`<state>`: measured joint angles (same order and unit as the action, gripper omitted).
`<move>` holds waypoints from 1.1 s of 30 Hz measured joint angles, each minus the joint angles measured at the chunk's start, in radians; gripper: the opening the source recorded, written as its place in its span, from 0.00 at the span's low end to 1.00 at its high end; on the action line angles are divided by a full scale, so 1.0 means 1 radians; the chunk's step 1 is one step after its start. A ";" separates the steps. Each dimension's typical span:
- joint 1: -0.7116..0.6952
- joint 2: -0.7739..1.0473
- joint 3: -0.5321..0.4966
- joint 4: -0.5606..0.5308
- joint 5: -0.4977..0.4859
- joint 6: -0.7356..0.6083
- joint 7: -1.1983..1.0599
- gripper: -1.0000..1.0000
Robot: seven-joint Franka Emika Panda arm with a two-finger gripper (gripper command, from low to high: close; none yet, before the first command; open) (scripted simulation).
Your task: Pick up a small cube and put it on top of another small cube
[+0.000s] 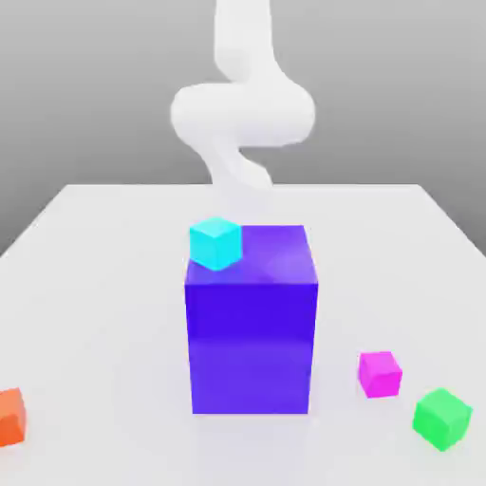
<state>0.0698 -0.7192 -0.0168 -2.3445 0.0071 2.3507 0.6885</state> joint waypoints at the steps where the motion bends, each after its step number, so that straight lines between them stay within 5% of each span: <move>1: 0.030 0.035 -0.007 -0.019 0.003 0.022 -0.048 0.50; 23: 0.515 0.741 -0.001 -0.409 0.021 0.466 -0.994 0.50; 30: 0.510 0.988 0.006 -0.396 0.001 0.659 -1.041 0.50; 31: 0.507 1.018 0.010 -0.390 0.003 0.684 -1.042 0.00; 33: 0.507 1.018 0.010 -0.390 0.003 0.683 -1.042 0.00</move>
<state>0.5763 0.2992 -0.0069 -2.7348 0.0100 3.0342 -0.3539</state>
